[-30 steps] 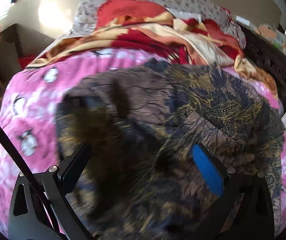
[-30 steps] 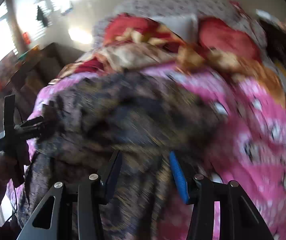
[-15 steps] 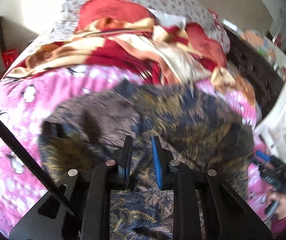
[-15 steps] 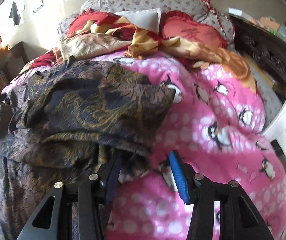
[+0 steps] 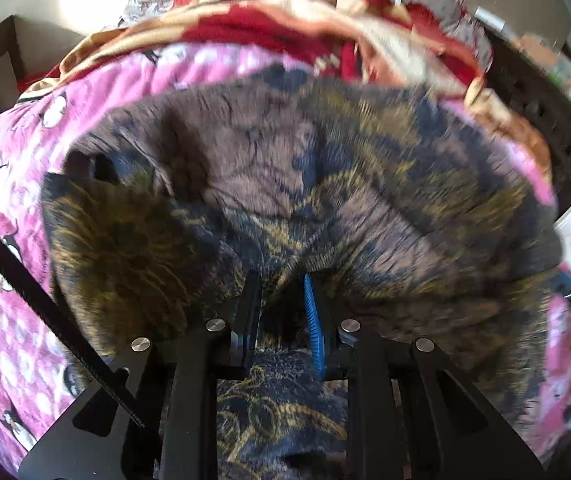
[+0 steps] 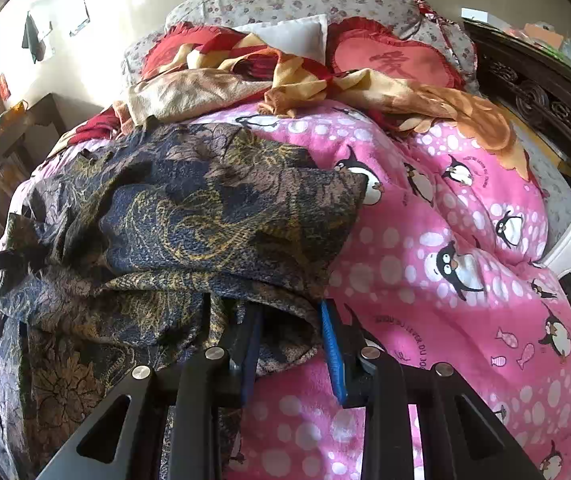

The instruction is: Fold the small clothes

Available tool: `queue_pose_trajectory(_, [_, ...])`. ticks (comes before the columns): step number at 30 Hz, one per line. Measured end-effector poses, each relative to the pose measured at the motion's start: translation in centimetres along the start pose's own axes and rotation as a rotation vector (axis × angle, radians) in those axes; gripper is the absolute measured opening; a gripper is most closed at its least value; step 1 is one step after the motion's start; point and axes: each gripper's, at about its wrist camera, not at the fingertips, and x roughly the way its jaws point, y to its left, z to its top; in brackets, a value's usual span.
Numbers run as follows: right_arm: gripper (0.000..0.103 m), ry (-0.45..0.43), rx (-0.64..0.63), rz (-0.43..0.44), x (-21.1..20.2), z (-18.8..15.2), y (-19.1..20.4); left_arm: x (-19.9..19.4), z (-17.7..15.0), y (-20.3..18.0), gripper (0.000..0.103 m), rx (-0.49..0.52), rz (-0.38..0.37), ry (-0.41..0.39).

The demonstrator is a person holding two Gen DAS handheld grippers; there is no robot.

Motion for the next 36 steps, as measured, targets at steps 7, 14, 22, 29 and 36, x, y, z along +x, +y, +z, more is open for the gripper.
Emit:
queue_pose_trajectory(7, [0.040,-0.004,0.011,0.020,0.4,-0.1,-0.2,0.2,0.0,-0.9,0.021,0.044,0.050,-0.033])
queue_pose_trajectory(14, [0.041,-0.002,0.018,0.031,0.6,-0.1,-0.1,-0.6,0.0,-0.3,0.021,0.051,0.082,-0.060])
queue_pose_trajectory(22, [0.044,-0.001,0.027,0.039,0.5,-0.1,-0.1,-0.8,0.0,0.4,0.045,0.010,0.053,-0.061])
queue_pose_trajectory(29, [0.045,-0.006,0.018,0.051,0.2,-0.3,0.0,-0.2,0.0,0.5,0.049,0.009,0.042,-0.048])
queue_pose_trajectory(36, [0.043,0.002,0.010,0.050,1.1,-0.2,0.0,0.7,0.1,-0.4,0.029,0.025,0.001,-0.046])
